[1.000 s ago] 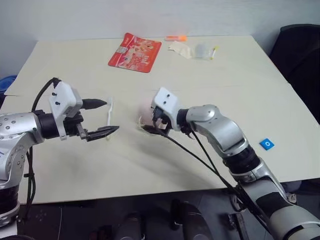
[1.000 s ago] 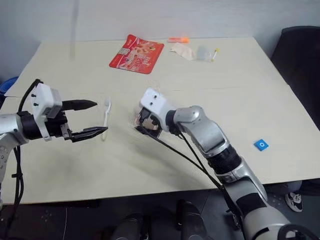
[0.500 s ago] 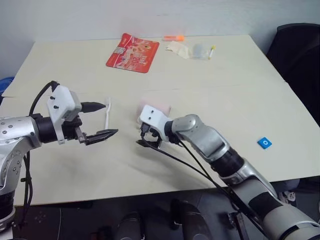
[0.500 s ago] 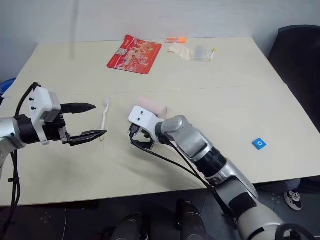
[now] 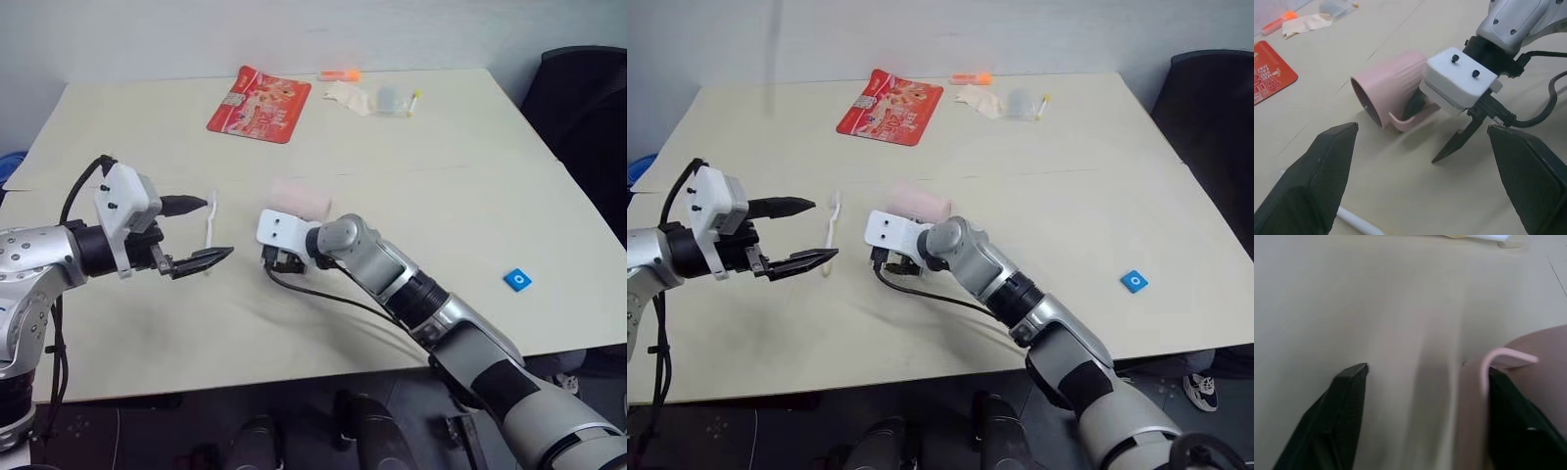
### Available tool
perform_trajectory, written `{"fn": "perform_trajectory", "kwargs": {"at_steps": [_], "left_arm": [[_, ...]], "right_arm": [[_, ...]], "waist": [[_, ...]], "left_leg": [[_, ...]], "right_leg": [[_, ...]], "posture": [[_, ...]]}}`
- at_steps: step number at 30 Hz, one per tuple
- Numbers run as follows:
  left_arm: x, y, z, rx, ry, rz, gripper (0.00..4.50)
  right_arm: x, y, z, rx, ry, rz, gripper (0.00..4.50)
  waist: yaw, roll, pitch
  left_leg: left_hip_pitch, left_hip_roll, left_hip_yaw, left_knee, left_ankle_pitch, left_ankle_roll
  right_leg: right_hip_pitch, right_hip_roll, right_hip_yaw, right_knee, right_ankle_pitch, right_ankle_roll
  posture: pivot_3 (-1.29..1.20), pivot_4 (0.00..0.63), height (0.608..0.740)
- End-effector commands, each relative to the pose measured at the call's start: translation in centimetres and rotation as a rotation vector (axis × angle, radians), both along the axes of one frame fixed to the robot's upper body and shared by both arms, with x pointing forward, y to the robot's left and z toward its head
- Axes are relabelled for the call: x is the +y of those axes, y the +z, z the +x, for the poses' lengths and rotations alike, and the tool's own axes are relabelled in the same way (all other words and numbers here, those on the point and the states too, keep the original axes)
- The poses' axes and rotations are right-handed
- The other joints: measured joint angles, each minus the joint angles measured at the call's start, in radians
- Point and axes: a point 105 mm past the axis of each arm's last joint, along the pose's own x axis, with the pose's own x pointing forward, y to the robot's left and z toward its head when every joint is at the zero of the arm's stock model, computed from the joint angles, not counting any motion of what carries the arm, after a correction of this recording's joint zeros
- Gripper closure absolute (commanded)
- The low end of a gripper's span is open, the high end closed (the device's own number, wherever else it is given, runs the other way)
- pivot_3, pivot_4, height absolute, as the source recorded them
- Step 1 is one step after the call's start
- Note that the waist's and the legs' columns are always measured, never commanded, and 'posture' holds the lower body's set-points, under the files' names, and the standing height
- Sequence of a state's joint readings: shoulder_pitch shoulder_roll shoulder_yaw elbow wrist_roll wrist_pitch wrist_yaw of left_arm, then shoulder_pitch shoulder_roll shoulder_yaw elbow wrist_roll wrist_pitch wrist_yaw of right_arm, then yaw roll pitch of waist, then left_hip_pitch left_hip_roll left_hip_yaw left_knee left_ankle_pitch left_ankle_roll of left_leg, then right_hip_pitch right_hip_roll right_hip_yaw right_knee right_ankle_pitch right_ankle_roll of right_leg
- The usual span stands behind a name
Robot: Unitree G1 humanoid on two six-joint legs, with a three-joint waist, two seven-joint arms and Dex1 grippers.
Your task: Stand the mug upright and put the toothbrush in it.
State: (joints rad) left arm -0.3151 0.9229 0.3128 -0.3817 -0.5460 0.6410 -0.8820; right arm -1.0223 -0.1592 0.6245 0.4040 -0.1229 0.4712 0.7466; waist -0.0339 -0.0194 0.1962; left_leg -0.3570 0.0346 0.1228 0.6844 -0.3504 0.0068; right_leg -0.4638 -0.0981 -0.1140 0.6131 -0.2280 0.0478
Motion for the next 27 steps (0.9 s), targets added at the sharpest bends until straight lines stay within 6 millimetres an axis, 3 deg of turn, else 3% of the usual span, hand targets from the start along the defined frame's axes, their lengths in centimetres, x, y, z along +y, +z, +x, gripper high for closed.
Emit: {"fn": "perform_trajectory", "kwargs": {"at_steps": [1, 6, 8, 13, 16, 19, 23, 27], "left_arm": [[-0.2, 0.9, -0.3, -0.051, -0.01, 0.009, 0.0], [-0.1, 1.1, -0.2, -0.059, -0.005, 0.008, 0.0], [0.0, 1.2, -0.1, -0.061, -0.003, 0.008, 0.0], [0.1, 1.3, 0.0, -0.063, -0.001, 0.011, 0.0], [0.2, 1.5, 0.1, -0.064, 0.001, 0.012, 0.0], [0.0, 1.6, 0.3, -0.062, -0.008, 0.009, 0.0], [-1.3, 1.3, 0.5, -0.045, -0.063, 0.006, 0.0], [-3.2, 1.1, 0.3, -0.028, -0.138, 0.006, 0.0]], "right_arm": [[-0.5, -0.3, 0.5, -0.002, -0.021, -0.027, 2.58], [-0.6, -0.6, 0.4, 0.026, -0.024, -0.013, 4.24], [-0.6, -0.6, 0.4, 0.04, -0.032, 0.001, 4.47], [-0.2, 0.4, 0.4, 0.108, -0.061, 0.126, 4.47], [0.8, 3.5, 0.0, 0.174, -0.026, 0.397, 4.47], [0.1, 7.1, -0.2, 0.313, -0.009, 0.791, 4.47], [-2.7, 5.8, -0.3, 0.336, -0.043, 0.962, 4.47], [-4.4, 2.4, -2.1, 0.352, -0.043, 0.978, 4.47]], "waist": [[0.0, 0.0, 0.0], [0.0, 0.0, 0.0], [0.002, 0.0, 0.0], [0.002, -0.003, -0.002], [0.002, -0.003, -0.002], [-0.003, -0.003, -0.002], [0.0, -0.003, -0.002], [0.006, -0.003, -0.002]], "left_leg": [[0.0, 0.0, 0.0, 0.0, 0.0, 0.0], [0.0, 0.0, 0.0, 0.0, 0.0, 0.0], [0.0, 0.0, 0.0, 0.0, 0.0, 0.0], [0.0, 0.0, 0.0, 0.0, 0.0, 0.0], [0.0, 0.0, -0.001, 0.0, 0.0, -0.001], [0.0, 0.002, 0.0, 0.0, -0.001, -0.001], [-0.001, 0.003, -0.001, -0.001, -0.002, -0.003], [-0.001, 0.002, -0.001, -0.001, -0.002, -0.002]], "right_leg": [[0.0, 0.0, 0.0, 0.0, 0.0, 0.0], [0.0, -0.001, 0.0, 0.0, 0.0, 0.0], [0.0, -0.001, 0.0, 0.0, 0.0, 0.0], [0.001, -0.001, 0.0, 0.0, 0.0, 0.0], [0.001, 0.0, 0.0, 0.0, 0.0, 0.0], [0.0, 0.0, 0.0, -0.001, 0.0, 0.0], [0.0, 0.001, -0.002, -0.002, -0.001, -0.001], [0.001, 0.001, -0.002, -0.002, -0.001, -0.001]], "posture": [[0.0, 0.15, 0.74], [0.0, 0.15, 0.74], [0.0, 0.15, 0.74], [0.0, 0.15, 0.74], [0.0, 0.15, 0.74], [0.0, 0.15, 0.74], [0.0, 0.15, 0.74], [0.0, 0.15, 0.74]]}}
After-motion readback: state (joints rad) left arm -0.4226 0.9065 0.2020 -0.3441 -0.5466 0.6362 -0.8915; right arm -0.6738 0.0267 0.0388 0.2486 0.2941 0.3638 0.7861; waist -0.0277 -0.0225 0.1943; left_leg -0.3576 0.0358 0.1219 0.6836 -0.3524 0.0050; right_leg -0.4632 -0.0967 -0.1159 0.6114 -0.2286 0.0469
